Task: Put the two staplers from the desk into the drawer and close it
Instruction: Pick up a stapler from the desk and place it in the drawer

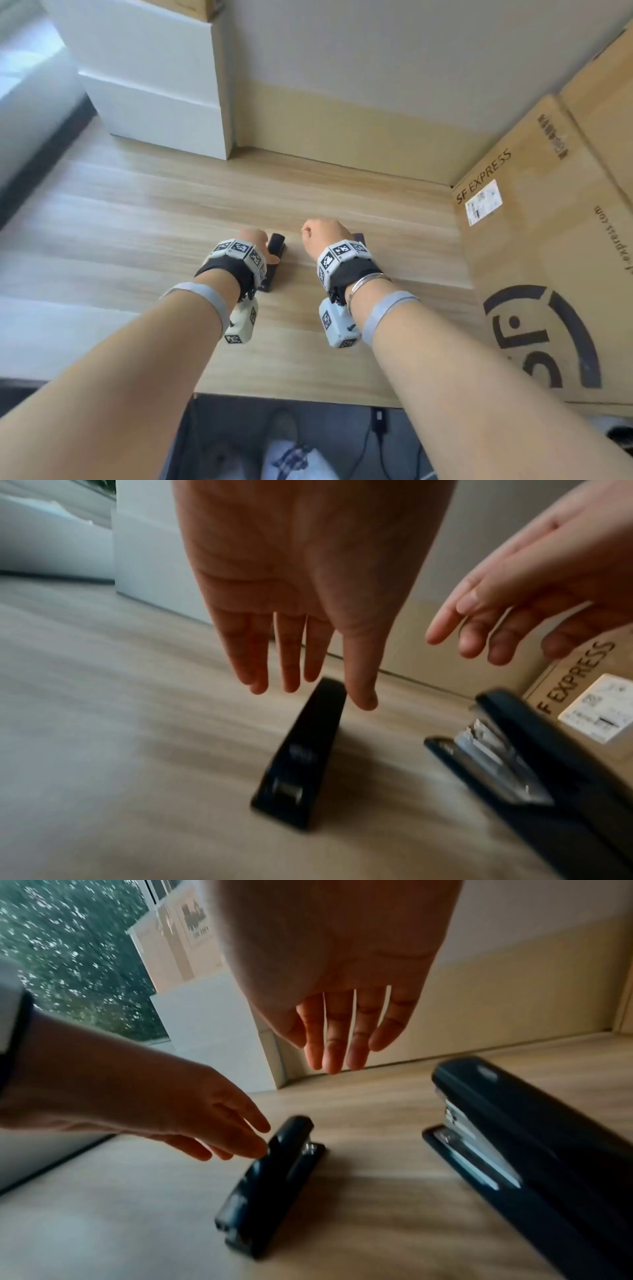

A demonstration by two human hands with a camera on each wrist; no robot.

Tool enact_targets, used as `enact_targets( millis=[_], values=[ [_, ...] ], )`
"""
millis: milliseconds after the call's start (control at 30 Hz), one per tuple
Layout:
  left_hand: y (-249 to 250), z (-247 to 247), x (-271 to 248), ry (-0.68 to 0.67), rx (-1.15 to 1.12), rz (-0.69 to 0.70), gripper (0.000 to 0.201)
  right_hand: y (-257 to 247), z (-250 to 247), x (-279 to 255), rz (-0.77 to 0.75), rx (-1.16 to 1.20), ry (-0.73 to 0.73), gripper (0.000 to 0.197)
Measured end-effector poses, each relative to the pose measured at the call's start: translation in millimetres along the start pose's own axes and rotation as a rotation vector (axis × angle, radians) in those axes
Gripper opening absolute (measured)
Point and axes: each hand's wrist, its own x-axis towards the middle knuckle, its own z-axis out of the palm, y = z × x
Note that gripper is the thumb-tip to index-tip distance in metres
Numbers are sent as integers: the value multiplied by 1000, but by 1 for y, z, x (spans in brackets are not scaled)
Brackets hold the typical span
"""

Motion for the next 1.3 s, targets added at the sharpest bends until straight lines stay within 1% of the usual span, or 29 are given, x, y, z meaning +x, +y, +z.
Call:
enact_targets(
  millis=[33,100,167,233,300,466,600,666,800,1000,1166,1300],
  values=[
    [-1,8,1,-38,9,-23,58,1,6,-2,27,-14,-39,33],
    [-5,26,5,-62,-23,-55,57,8,21,-1,52,-14,-61,33],
    [-9,42,8,-34,-51,-94,56,15,36,-2,67,-8,-85,33],
    [-11,50,10,26,-57,-107,48,19,47,-1,73,9,-102,32],
    [-13,53,12,84,-51,-117,41,21,56,-2,79,13,-113,32],
    [-25,51,11,101,-19,-64,37,15,67,-3,71,15,-115,32],
    [-44,46,2,109,-41,-58,35,-2,70,-2,33,-1,-106,33],
    [-58,42,-7,114,-69,-68,33,-14,73,-3,12,-5,-110,33],
    [-100,33,-35,154,-101,-101,30,-51,83,-10,-51,-12,-141,33],
    [-181,29,-93,221,-152,-229,31,-121,107,-34,-167,-22,-181,33],
    [-247,41,-155,272,-212,-343,31,-184,139,-65,-275,-37,-245,33],
    [-298,63,-202,312,-258,-418,26,-227,172,-94,-361,-66,-307,34]
  ],
)
